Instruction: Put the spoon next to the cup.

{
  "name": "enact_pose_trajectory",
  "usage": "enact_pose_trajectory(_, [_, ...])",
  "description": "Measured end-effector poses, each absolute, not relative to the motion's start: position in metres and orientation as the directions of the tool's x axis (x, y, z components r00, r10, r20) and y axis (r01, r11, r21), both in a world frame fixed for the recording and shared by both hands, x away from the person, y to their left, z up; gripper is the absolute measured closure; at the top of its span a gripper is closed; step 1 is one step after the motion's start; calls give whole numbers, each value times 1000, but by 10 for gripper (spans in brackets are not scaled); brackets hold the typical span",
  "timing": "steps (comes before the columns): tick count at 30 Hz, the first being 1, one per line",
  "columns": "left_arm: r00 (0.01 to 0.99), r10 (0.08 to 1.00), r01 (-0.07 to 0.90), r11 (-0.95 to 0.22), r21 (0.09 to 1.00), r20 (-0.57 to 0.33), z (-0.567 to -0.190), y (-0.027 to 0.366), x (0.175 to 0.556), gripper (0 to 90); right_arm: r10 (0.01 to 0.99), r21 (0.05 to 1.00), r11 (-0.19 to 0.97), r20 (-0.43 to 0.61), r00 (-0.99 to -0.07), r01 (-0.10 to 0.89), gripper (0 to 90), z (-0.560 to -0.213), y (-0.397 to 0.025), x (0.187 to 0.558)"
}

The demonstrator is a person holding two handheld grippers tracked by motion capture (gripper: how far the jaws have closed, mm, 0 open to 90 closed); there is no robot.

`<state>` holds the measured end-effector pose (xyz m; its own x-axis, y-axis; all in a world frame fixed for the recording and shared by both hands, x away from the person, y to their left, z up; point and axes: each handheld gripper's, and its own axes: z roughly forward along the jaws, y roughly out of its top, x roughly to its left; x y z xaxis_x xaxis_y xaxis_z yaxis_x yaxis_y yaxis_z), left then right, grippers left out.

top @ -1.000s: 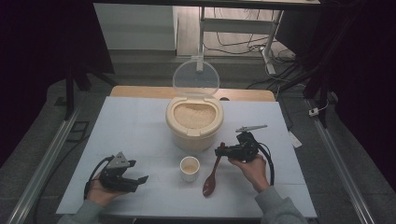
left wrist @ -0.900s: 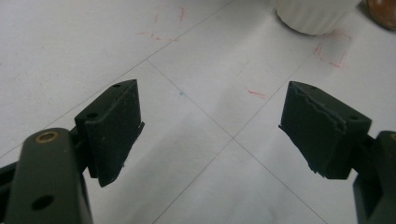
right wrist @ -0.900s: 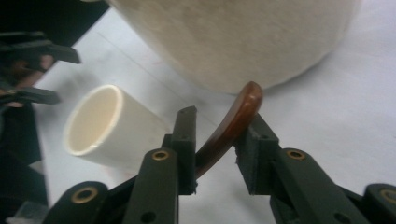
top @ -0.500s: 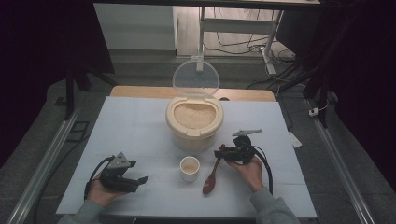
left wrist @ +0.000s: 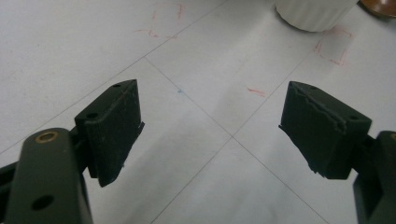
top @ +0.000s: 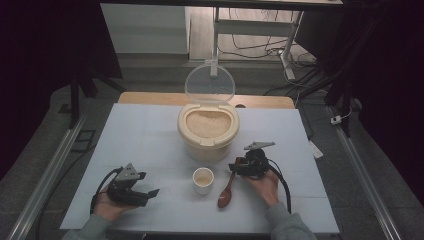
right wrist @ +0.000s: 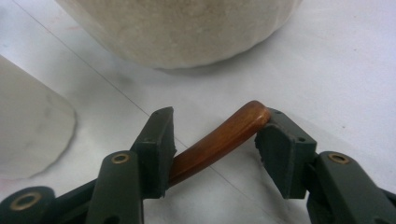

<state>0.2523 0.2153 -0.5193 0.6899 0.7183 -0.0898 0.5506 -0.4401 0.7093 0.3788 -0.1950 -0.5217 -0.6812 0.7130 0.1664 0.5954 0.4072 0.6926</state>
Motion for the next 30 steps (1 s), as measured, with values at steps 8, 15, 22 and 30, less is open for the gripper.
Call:
enact_pose_trajectory(8, [687,721,551,-434,712,-92,-519,215,252,203,739,691,432,96,-667,579,341,-523,-191,378])
enact_pose_trajectory(15, [683,724,552,-428,716,-94,-519,216,252,203,736,769,372,97,-670,520,357,-504,-209,369])
enact_pose_trajectory(22, [682,725,552,-426,717,-95,-519,216,251,203,674,799,394,85,-734,454,374,-490,-238,341])
enact_pose_trajectory(30, [678,729,550,-417,724,-94,-518,217,250,202,645,827,385,76,-760,410,374,-486,-277,314])
